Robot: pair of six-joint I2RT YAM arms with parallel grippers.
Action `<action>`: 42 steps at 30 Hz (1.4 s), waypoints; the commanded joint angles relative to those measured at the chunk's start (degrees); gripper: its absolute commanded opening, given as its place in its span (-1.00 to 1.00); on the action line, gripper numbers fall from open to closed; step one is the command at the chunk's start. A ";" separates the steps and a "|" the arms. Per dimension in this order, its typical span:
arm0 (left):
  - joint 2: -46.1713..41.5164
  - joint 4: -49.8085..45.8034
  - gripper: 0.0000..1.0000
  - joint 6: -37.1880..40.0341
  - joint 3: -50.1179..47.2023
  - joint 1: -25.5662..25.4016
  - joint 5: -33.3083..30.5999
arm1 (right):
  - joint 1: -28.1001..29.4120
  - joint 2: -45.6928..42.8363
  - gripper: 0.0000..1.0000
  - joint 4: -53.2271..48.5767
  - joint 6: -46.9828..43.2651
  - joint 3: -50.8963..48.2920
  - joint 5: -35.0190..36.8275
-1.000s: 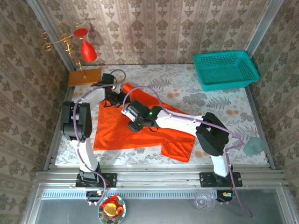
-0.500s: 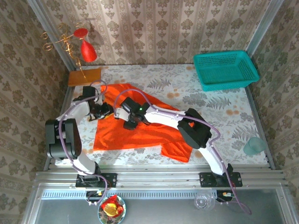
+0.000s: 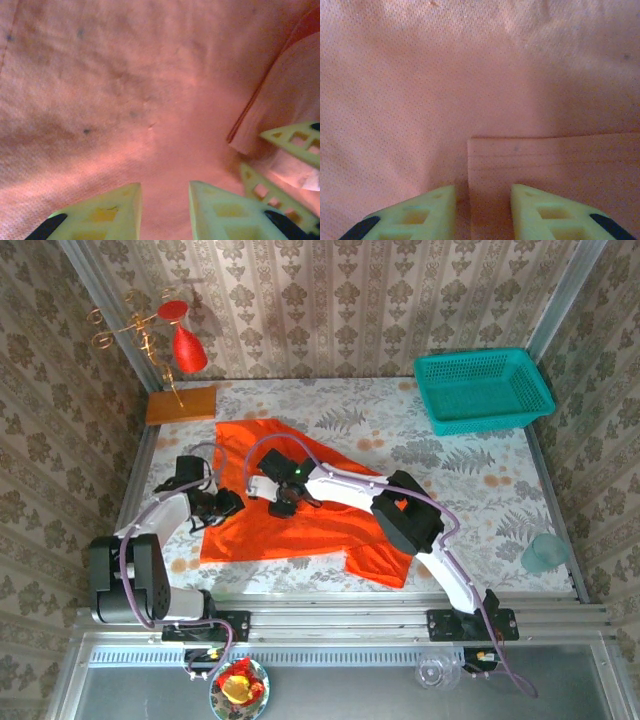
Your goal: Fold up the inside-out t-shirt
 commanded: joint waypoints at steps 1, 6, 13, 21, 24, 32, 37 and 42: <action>-1.43 1.63 -0.37 -2.79 -2.84 -0.13 -1.14 | -0.84 0.03 -0.58 -1.35 -0.39 1.79 -0.31; -2.39 4.55 -0.38 -4.65 -7.05 0.51 -2.29 | -1.67 -3.24 -0.92 -0.52 0.55 2.13 -2.05; -2.06 5.41 -0.41 -5.11 -9.64 1.83 -3.43 | -4.71 -7.30 -1.00 -0.63 2.06 2.45 -5.26; -2.20 3.37 -0.42 -4.37 -8.50 2.64 -3.56 | -16.29 -10.21 -1.00 2.33 5.58 3.69 -6.73; -2.41 2.18 -0.41 -4.15 -7.13 2.64 -3.25 | -22.56 -7.63 -1.00 1.34 5.26 8.46 -5.37; -3.15 -1.84 -0.41 -3.21 -3.10 2.62 -3.59 | -33.11 8.63 -1.00 2.72 2.80 33.18 14.01; -4.67 -6.01 -0.40 -0.74 -0.78 2.59 -5.32 | -34.61 17.44 -0.31 1.06 1.23 49.00 32.64; -5.93 -6.45 -0.35 0.72 -0.18 2.66 -5.83 | -33.87 10.58 0.48 -3.18 7.03 42.41 32.70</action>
